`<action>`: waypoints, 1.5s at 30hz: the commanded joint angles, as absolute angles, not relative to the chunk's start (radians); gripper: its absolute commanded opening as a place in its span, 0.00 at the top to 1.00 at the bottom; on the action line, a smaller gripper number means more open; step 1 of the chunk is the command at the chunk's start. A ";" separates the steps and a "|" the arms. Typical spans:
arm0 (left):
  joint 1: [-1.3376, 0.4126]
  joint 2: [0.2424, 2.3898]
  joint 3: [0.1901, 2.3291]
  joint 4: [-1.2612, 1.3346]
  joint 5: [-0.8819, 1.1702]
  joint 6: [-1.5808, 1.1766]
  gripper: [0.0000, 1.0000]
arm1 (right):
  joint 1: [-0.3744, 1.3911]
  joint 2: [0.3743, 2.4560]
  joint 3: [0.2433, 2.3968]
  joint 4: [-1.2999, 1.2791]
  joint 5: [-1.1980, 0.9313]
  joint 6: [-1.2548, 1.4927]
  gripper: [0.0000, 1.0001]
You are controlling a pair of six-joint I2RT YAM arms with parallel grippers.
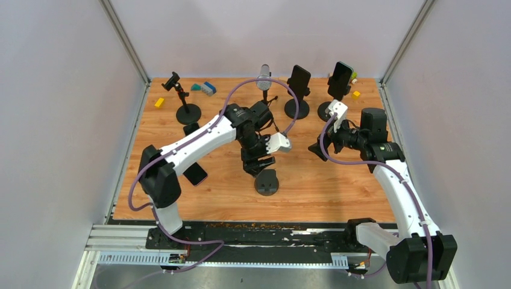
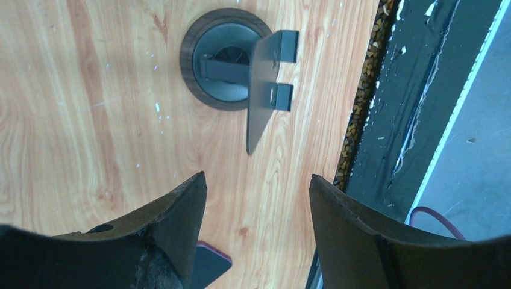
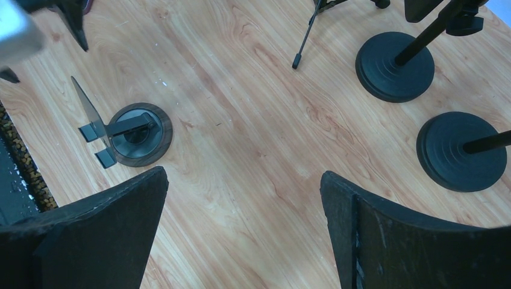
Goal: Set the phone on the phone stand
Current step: Place the phone stand at the center of the board.
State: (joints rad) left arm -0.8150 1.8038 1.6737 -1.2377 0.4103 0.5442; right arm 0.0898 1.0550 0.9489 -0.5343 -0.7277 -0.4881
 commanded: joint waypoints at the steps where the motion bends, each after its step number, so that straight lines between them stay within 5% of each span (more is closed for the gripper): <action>1: -0.822 1.676 1.612 -1.200 0.339 0.534 0.28 | 0.087 1.048 0.963 -0.512 -0.757 -0.488 0.00; 11: -0.787 1.348 1.345 -1.072 0.093 0.464 0.12 | 0.087 1.044 0.963 -0.511 -0.764 -0.486 0.00; 21: -0.399 1.207 1.101 -0.969 0.093 0.453 0.04 | 0.087 1.036 0.963 -0.511 -0.772 -0.489 0.00; 32: -0.067 1.415 1.096 -0.716 0.163 0.293 0.00 | 0.087 1.039 0.960 -0.512 -0.780 -0.488 0.00; 45: -0.044 1.472 1.003 -0.531 0.082 0.071 0.00 | 0.086 1.040 0.959 -0.512 -0.771 -0.497 0.00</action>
State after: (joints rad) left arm -0.0460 1.5043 1.0328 -0.6029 0.1154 0.1532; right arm 0.0898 1.0531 0.9489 -0.5343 -0.7528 -0.4885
